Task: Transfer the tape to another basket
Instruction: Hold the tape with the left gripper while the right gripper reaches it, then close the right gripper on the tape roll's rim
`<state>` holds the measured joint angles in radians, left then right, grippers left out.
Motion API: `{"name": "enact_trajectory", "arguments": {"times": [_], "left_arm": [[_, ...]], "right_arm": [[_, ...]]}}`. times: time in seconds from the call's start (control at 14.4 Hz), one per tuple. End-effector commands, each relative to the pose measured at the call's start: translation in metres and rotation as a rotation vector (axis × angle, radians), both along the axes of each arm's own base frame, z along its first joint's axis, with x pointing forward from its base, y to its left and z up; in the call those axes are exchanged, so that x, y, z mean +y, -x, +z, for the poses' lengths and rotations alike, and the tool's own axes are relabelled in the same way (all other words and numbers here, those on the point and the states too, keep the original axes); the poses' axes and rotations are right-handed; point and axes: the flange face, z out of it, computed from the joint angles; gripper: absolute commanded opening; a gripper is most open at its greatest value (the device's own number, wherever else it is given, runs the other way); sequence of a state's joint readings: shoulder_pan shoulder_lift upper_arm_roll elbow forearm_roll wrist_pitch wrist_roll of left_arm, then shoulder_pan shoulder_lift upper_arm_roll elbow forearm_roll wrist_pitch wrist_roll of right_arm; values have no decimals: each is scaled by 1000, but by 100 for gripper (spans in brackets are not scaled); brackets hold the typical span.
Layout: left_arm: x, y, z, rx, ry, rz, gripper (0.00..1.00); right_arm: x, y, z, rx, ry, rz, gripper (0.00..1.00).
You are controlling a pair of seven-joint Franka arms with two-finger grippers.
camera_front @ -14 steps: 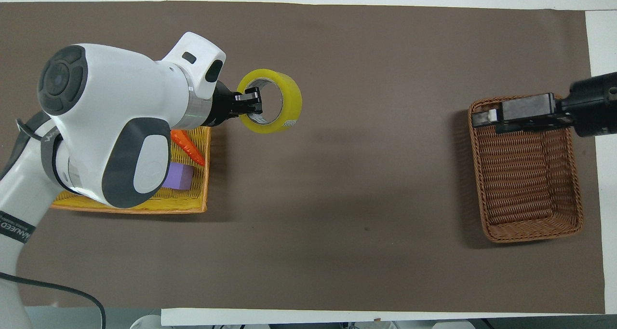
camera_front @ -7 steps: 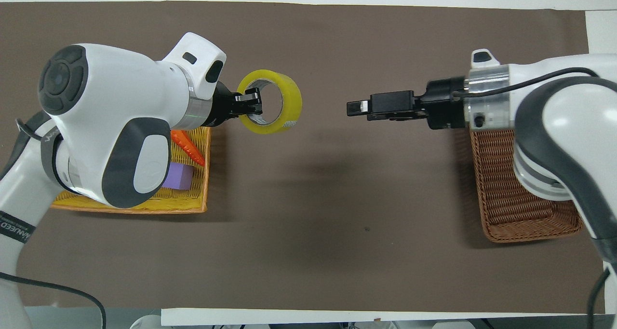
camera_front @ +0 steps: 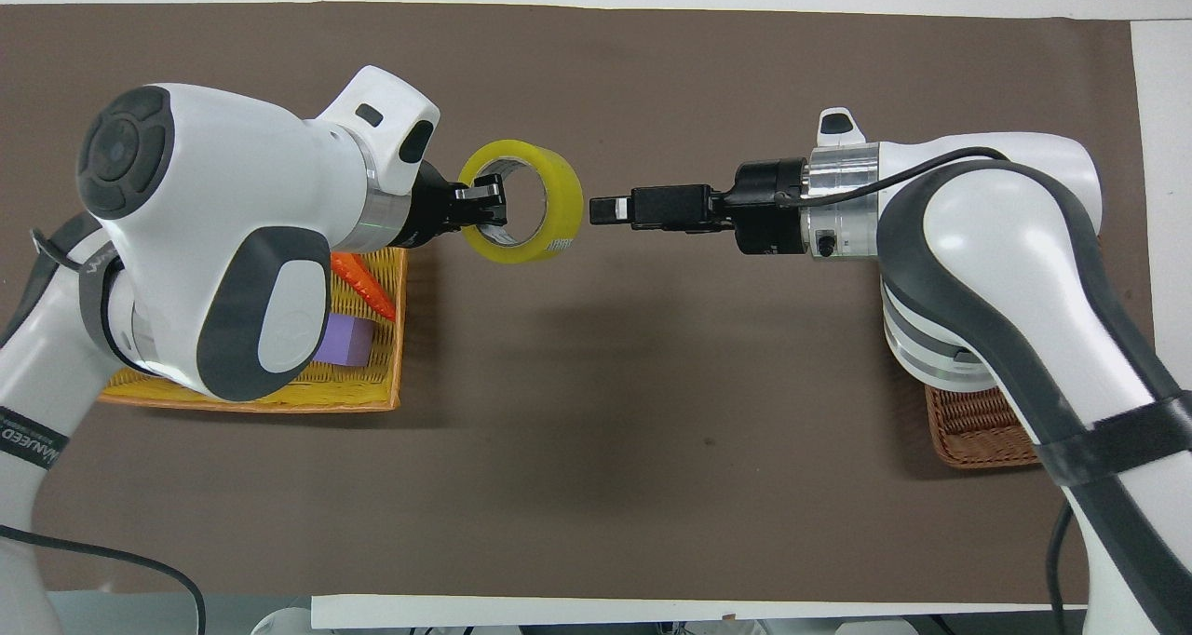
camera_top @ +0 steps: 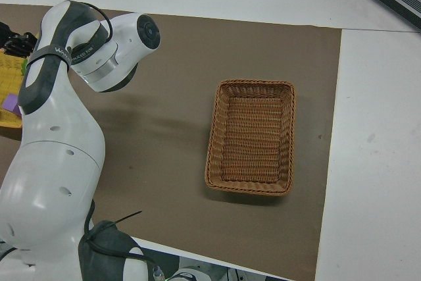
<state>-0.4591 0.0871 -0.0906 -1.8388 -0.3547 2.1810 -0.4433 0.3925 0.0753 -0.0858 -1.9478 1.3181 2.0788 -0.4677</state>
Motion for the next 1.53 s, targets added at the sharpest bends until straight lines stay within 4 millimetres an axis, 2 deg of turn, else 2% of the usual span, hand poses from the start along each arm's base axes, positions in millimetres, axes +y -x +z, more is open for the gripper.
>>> {"name": "enact_trajectory", "arguments": {"times": [0.0,0.14,0.21,0.35,0.56,0.63,1.11,1.46], "left_arm": [[2,-1,6,4,13,-15,0],[2,-1,6,10,11,-17,0],[4,0,6,18,5,-34,0],[6,0,5,20,-1,-51,0],[6,0,6,17,0,-57,0],[6,0,6,16,0,-57,0],[6,1,4,21,-3,-60,0],[8,0,3,24,-4,-56,0]], "right_arm": [[2,1,-7,-17,-4,-18,100],[9,-4,-19,-13,-10,-20,100],[10,-5,-20,-4,-30,-35,100],[28,1,-20,-7,-27,-37,100],[29,1,-21,-11,-20,-51,100],[38,5,-21,-14,-17,-42,100],[48,7,-22,-26,1,-58,100],[54,5,-37,37,-67,-110,100]]}}
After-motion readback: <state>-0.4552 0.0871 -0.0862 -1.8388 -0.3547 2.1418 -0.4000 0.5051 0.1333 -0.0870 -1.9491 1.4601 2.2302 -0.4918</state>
